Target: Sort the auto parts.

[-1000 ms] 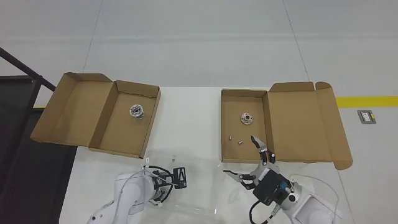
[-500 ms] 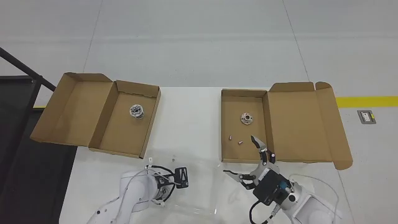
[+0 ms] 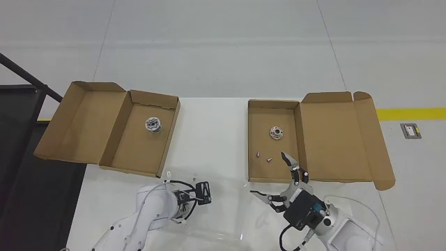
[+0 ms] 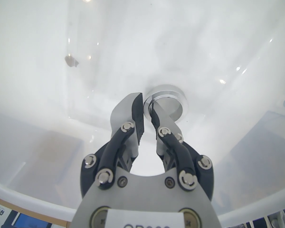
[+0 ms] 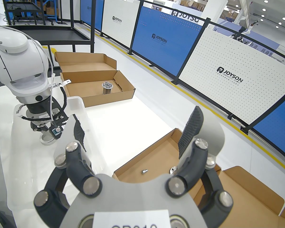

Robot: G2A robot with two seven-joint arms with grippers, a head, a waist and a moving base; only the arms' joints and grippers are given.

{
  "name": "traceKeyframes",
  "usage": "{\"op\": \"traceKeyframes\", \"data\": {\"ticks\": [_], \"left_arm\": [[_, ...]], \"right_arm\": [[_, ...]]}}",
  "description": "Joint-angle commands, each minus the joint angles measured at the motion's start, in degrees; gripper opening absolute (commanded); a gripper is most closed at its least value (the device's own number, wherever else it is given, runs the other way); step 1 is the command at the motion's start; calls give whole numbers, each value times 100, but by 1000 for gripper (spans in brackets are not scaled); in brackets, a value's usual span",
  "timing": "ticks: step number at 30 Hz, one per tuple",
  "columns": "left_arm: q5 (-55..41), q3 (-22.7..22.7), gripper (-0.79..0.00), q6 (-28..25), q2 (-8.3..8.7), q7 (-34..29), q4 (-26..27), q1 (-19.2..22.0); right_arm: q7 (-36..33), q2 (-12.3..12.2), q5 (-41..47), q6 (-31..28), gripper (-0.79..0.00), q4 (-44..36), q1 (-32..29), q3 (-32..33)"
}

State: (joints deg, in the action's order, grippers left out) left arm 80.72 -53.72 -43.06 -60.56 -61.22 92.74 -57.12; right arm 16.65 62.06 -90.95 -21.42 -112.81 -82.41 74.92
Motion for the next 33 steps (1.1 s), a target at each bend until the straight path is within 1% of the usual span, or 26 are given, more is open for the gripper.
{"op": "traceKeyframes", "data": {"ticks": [1,6,10,14,18,19,22,23,33], "left_arm": [[-93,-47,-785,-4,13,4,58,12],[-354,-446,-785,49,92,95,458,-122],[-588,-1029,-785,65,207,301,941,-392],[-677,-1718,-785,134,327,549,1393,-735],[-852,-2508,-785,312,426,906,1757,-1112],[-958,-2698,-785,300,447,1038,1834,-1220],[-1215,-3325,-785,31,520,1535,2032,-1591],[-1213,-3389,-785,18,526,1587,2067,-1649],[-1213,-3389,-785,18,526,1587,2067,-1649]], "right_arm": [[1,0,-1,1,0,0,-3,0],[1,0,-1,1,0,0,-3,0],[1,0,-1,1,0,0,-3,0],[1,0,-1,1,0,0,-3,0],[1,0,-1,1,0,0,-3,0],[1,0,-1,1,0,0,-3,0],[1,0,-1,1,0,0,-3,0],[1,0,-1,1,0,0,-3,0],[1,0,-1,1,0,0,-3,0]]}}
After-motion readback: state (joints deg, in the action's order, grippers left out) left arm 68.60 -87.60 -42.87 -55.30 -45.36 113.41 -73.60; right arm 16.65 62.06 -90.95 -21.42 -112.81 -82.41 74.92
